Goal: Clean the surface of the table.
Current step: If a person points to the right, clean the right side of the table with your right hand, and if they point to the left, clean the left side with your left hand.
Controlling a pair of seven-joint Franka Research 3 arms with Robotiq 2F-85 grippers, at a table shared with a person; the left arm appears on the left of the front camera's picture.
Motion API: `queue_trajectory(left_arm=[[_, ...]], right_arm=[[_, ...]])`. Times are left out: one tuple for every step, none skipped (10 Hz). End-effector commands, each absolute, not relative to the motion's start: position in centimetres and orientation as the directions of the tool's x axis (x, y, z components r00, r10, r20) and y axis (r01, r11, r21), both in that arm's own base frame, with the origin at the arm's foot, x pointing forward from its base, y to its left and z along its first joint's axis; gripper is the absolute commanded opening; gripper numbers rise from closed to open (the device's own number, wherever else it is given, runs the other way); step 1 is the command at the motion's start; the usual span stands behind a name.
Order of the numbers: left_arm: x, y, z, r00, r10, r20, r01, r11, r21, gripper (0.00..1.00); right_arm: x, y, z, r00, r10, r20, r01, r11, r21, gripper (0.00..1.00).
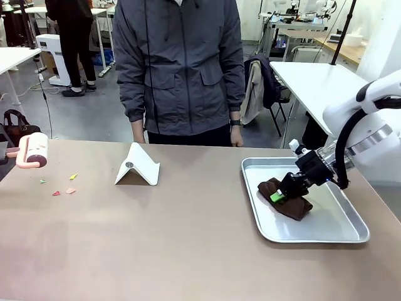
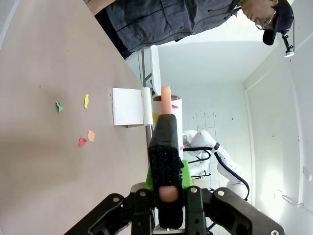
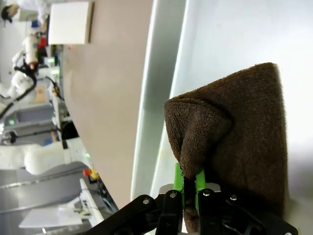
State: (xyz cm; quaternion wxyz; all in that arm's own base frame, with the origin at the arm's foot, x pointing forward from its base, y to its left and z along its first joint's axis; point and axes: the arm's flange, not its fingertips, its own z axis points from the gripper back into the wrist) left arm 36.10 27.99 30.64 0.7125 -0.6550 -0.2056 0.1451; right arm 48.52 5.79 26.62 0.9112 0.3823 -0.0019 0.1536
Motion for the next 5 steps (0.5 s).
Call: queue_trajectory(left_arm=[[35.7,27.7,31.1,0.874,0.474,0.106,0.065,0.101,-0.993,0.00],[35.7,27.7,31.1,0.874,0.474,0.106,0.065,0.101,-0.993,0.00],[35.7,27.7,31.1,0.874,0.474,0.106,0.065,0.101,-0.993,0.00],[35.7,27.7,31.1,0.874,0.474,0.106,0.065,0.101,-0.993,0.00],[35.7,27.7,31.1,0.874,0.474,0.106,0.065,0.101,-0.993,0.00]], right_arm=[[47.2,5.2,26.5,0.917,0.374,0.143,-0.382,0.713,0.588,0.10],[47.2,4.6,26.4,0.923,0.361,0.136,-0.372,0.738,0.563,0.10],[47.3,3.4,26.8,0.938,0.312,0.153,-0.342,0.746,0.571,0.10],[47.5,2.0,27.2,0.952,0.250,0.175,-0.305,0.754,0.581,0.10],[47.9,0.5,27.4,0.969,0.148,0.199,-0.238,0.779,0.581,0.10]])
